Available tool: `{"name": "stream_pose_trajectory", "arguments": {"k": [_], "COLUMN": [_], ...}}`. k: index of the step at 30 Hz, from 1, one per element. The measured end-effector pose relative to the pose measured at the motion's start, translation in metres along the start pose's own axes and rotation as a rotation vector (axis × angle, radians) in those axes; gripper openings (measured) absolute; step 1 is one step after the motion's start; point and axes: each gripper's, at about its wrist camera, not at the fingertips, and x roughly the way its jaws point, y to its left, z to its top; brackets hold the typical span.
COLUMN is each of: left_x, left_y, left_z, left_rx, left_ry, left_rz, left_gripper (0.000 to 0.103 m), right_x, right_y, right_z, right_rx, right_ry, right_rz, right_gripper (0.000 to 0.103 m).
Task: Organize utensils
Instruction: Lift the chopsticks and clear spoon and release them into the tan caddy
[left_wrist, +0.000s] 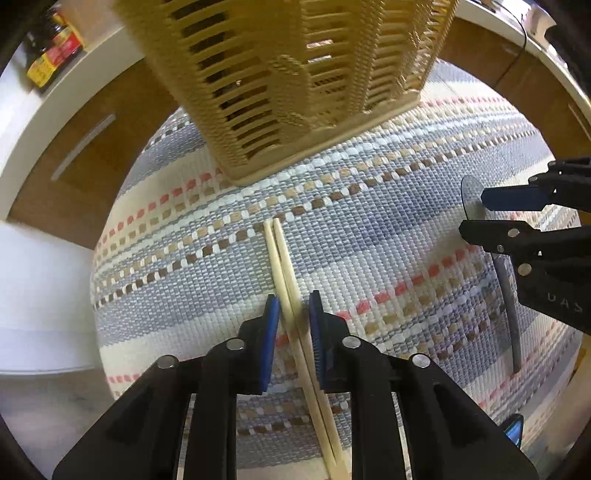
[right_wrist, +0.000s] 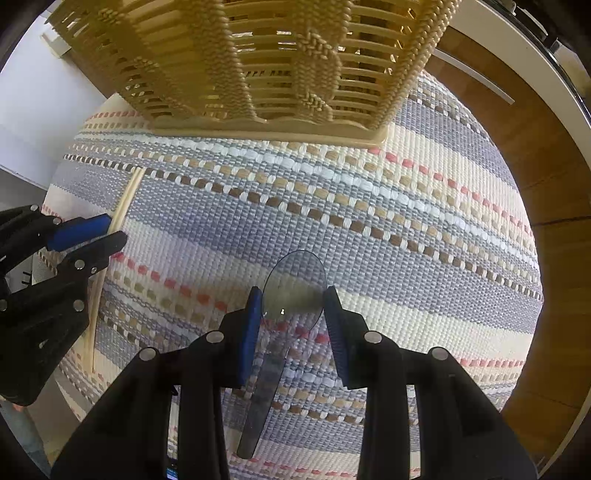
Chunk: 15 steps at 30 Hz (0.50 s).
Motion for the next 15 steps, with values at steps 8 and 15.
{"name": "stream_pose_trajectory", "arguments": {"k": [8,15], "left_x": [-0.045,-0.145], "left_y": [-0.005,0.003], "left_z": [-0.005,-0.027], "left_rx": [-0.094,-0.163], "left_ry": [-0.202,-0.578], "left_rz": [-0.081,-0.157], "left_gripper": [0.009,0.009], "right_x": [-0.044,-0.132], "right_y": [-0.036,-0.056], "right_z": [-0.018,-0.040], "right_rx": [-0.012,-0.048], "right_ry": [-0.095,-0.372], "right_rz": [0.107,0.192], "right_gripper": [0.031,0.031]}}
